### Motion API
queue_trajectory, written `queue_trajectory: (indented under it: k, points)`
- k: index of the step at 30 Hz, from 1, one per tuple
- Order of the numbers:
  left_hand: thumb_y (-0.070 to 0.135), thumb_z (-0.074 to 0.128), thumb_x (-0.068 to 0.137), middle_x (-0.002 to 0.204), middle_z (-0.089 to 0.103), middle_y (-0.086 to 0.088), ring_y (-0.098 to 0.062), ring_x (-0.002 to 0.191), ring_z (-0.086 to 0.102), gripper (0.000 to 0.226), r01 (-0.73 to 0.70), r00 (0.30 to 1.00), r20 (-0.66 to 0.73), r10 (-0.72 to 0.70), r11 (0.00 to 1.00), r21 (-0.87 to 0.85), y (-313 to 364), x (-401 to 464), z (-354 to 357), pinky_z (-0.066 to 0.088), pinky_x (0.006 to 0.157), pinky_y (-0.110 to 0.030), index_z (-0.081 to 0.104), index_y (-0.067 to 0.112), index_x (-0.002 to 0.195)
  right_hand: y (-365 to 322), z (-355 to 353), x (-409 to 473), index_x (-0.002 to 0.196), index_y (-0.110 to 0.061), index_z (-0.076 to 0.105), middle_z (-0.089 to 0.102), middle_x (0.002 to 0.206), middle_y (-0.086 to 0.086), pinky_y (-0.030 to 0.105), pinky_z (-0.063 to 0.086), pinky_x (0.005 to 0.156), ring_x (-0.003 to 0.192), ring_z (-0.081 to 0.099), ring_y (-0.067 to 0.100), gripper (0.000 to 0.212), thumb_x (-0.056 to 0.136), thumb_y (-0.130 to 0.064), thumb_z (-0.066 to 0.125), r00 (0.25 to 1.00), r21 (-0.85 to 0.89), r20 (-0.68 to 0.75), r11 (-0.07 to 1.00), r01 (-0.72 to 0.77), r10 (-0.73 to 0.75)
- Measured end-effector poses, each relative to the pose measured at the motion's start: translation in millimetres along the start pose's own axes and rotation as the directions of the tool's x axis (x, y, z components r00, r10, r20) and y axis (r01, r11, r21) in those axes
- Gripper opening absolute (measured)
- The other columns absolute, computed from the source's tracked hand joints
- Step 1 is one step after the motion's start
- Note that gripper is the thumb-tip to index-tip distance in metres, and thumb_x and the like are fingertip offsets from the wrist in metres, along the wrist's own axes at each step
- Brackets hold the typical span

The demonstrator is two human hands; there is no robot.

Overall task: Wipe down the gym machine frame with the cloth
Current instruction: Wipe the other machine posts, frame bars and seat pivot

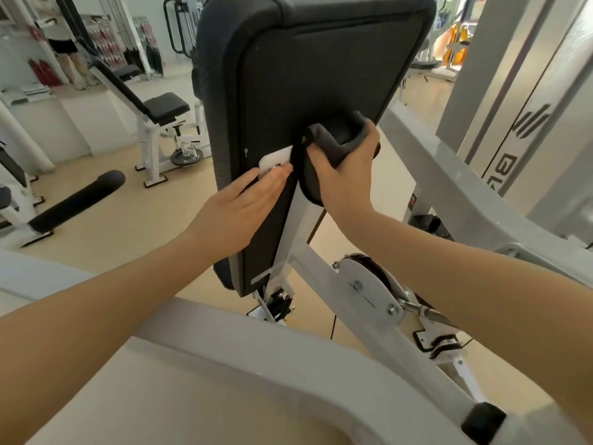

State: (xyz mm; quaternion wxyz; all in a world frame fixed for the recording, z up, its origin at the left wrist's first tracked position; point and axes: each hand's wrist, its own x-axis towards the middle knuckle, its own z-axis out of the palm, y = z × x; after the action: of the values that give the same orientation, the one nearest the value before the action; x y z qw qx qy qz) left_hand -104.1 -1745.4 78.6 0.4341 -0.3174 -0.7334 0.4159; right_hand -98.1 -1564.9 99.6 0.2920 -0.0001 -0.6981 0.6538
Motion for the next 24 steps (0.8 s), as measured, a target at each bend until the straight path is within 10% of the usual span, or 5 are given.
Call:
queue_trajectory:
  k: [3, 7, 16, 24]
  points:
    - [0.023, 0.046, 0.086, 0.151, 0.025, -0.015, -0.026, 0.139, 0.016, 0.069, -0.029, 1.0, 0.011, 0.029, 1.0, 0.003, -2.7, -2.3, 0.2, 0.007, 0.114, -0.038, 0.017, -0.005, 0.143, 9.5, 7.5, -2.3, 0.141, -0.019, 0.023, 0.039, 0.129, -0.009, 0.033, 0.04, 0.106, 0.124, 0.041, 0.01, 0.074, 0.083, -0.022, 0.068, 0.999, 0.009, -0.042, 0.999, 0.031, -0.03]
    - [0.016, 0.039, 0.087, 0.151, 0.024, -0.015, -0.024, 0.14, 0.018, 0.063, -0.025, 1.0, 0.003, 0.025, 0.999, -0.032, 2.4, -3.0, 3.0, 0.008, 0.115, -0.038, 0.019, -0.004, 0.144, 50.2, 29.7, -18.1, 0.143, -0.025, 0.014, 0.041, 0.136, 0.001, 0.039, 0.04, 0.106, 0.125, 0.043, 0.02, 0.08, 0.083, -0.018, 0.068, 0.955, 0.036, -0.021, 0.954, -0.296, 0.297]
    - [0.009, 0.03, 0.091, 0.15, 0.028, -0.012, -0.022, 0.139, 0.019, 0.052, 0.043, 0.997, -0.059, -0.053, 0.986, -0.16, 9.4, -1.0, 5.5, 0.009, 0.115, -0.035, 0.029, -0.002, 0.142, 116.1, 39.9, -22.9, 0.139, -0.01, 0.031, 0.043, 0.128, 0.012, 0.033, 0.038, 0.098, 0.127, 0.039, 0.03, 0.046, 0.098, -0.026, 0.044, 0.61, -0.286, -0.022, 0.58, -0.763, 0.792]
    - [0.001, 0.018, 0.088, 0.131, 0.053, -0.02, -0.032, 0.124, 0.048, 0.051, 0.016, 0.991, -0.097, -0.091, 0.802, -0.597, -11.8, -10.8, -18.9, 0.031, 0.108, -0.039, 0.053, -0.005, 0.124, 41.0, 0.0, -26.9, 0.124, 0.002, 0.05, 0.053, 0.127, 0.021, 0.046, 0.04, 0.103, 0.118, 0.05, 0.037, 0.034, 0.091, -0.005, 0.052, 0.63, -0.429, 0.173, 0.633, -0.644, 0.758]
